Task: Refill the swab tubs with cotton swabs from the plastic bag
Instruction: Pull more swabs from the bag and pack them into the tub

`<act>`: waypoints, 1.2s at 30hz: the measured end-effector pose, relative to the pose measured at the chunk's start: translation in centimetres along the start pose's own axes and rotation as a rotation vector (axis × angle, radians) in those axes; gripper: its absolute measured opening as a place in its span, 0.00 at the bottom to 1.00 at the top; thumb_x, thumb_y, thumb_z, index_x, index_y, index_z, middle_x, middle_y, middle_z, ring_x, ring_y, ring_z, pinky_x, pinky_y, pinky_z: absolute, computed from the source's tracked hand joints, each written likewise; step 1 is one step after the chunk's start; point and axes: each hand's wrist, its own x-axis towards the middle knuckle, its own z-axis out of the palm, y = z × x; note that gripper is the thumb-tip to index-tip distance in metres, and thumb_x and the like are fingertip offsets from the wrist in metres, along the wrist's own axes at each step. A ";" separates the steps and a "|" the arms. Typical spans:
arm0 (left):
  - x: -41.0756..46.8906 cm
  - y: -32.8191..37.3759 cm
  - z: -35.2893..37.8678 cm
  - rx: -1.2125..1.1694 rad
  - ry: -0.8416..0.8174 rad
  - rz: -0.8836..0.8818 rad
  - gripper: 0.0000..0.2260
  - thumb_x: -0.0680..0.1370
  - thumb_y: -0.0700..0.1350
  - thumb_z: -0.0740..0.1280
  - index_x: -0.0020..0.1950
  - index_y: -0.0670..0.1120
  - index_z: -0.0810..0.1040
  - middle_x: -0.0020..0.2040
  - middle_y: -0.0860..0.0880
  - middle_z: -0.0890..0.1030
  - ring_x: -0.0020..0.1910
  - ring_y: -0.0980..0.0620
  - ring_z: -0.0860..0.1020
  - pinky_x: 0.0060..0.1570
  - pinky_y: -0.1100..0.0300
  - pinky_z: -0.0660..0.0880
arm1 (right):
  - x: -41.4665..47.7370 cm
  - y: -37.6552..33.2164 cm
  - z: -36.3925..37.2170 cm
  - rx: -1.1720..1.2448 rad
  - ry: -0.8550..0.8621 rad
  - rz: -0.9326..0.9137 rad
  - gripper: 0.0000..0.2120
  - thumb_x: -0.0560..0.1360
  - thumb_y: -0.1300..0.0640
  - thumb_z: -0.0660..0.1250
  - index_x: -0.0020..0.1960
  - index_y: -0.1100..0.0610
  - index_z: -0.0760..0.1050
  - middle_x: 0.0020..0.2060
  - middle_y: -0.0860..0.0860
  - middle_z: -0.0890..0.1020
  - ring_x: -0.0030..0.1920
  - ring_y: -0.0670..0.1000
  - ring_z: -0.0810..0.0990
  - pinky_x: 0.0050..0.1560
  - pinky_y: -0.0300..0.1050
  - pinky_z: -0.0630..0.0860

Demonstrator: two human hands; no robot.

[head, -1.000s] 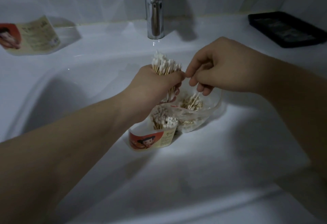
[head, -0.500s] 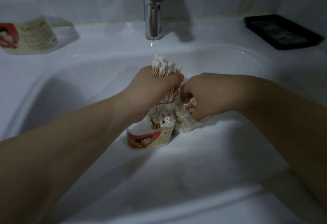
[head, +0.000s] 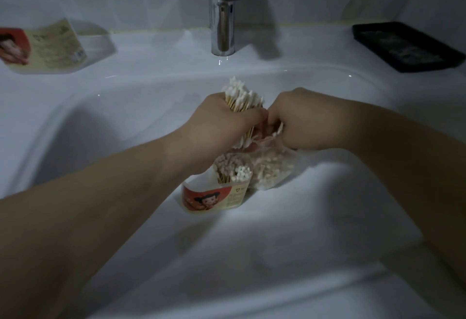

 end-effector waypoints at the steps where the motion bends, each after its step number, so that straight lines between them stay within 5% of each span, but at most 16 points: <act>1: 0.0 0.0 0.0 0.042 0.006 -0.002 0.04 0.75 0.40 0.74 0.47 0.39 0.83 0.39 0.41 0.85 0.38 0.44 0.85 0.45 0.45 0.83 | -0.1 0.2 -0.2 0.026 0.018 0.007 0.12 0.73 0.63 0.66 0.50 0.52 0.85 0.34 0.45 0.80 0.36 0.47 0.77 0.34 0.38 0.69; 7: -0.2 -0.2 -0.1 0.288 -0.002 -0.051 0.02 0.73 0.43 0.75 0.44 0.46 0.84 0.36 0.48 0.86 0.36 0.49 0.85 0.38 0.53 0.83 | -0.8 1.2 -1.0 0.145 0.029 0.023 0.11 0.74 0.60 0.68 0.46 0.45 0.85 0.34 0.40 0.81 0.37 0.40 0.77 0.35 0.32 0.69; 11: -0.8 0.1 0.0 0.407 -0.088 -0.037 0.05 0.75 0.43 0.73 0.48 0.42 0.83 0.39 0.46 0.86 0.36 0.48 0.85 0.33 0.62 0.80 | -0.7 1.3 -0.7 0.089 0.024 0.018 0.09 0.74 0.58 0.69 0.47 0.46 0.85 0.32 0.41 0.78 0.35 0.41 0.75 0.32 0.33 0.65; 15: -0.9 0.4 -0.2 0.479 -0.125 -0.004 0.06 0.74 0.44 0.74 0.47 0.42 0.83 0.40 0.46 0.85 0.35 0.53 0.83 0.31 0.65 0.77 | -0.6 1.2 -0.5 0.051 -0.017 0.013 0.08 0.74 0.57 0.69 0.50 0.48 0.84 0.38 0.44 0.82 0.40 0.49 0.79 0.39 0.39 0.73; 18: -0.8 0.3 -0.3 0.572 -0.133 0.031 0.07 0.73 0.48 0.75 0.44 0.45 0.83 0.38 0.48 0.85 0.35 0.56 0.82 0.36 0.63 0.77 | -0.5 0.9 0.1 0.039 -0.116 -0.034 0.02 0.75 0.55 0.70 0.46 0.51 0.82 0.37 0.49 0.82 0.39 0.52 0.80 0.41 0.45 0.76; 23: -0.9 0.2 -0.2 0.590 -0.090 0.052 0.08 0.73 0.50 0.75 0.44 0.46 0.83 0.39 0.49 0.85 0.41 0.51 0.83 0.45 0.53 0.79 | -0.1 0.8 1.1 0.077 -0.175 -0.060 0.12 0.73 0.43 0.73 0.43 0.53 0.83 0.31 0.52 0.82 0.32 0.54 0.77 0.38 0.46 0.78; 26: -0.9 0.3 -0.1 0.486 -0.030 0.057 0.07 0.72 0.48 0.76 0.46 0.46 0.84 0.40 0.48 0.86 0.42 0.51 0.84 0.48 0.51 0.80 | 0.2 0.9 1.5 0.070 -0.177 -0.066 0.11 0.72 0.45 0.71 0.42 0.53 0.84 0.33 0.53 0.83 0.34 0.56 0.82 0.42 0.52 0.82; 36: -1.0 0.7 -0.5 0.427 -0.150 -0.047 0.05 0.71 0.45 0.76 0.46 0.47 0.85 0.40 0.49 0.87 0.42 0.51 0.86 0.47 0.55 0.82 | 0.3 -0.4 2.0 -0.029 -0.104 -0.056 0.19 0.77 0.43 0.65 0.36 0.57 0.77 0.33 0.55 0.79 0.33 0.54 0.78 0.34 0.45 0.73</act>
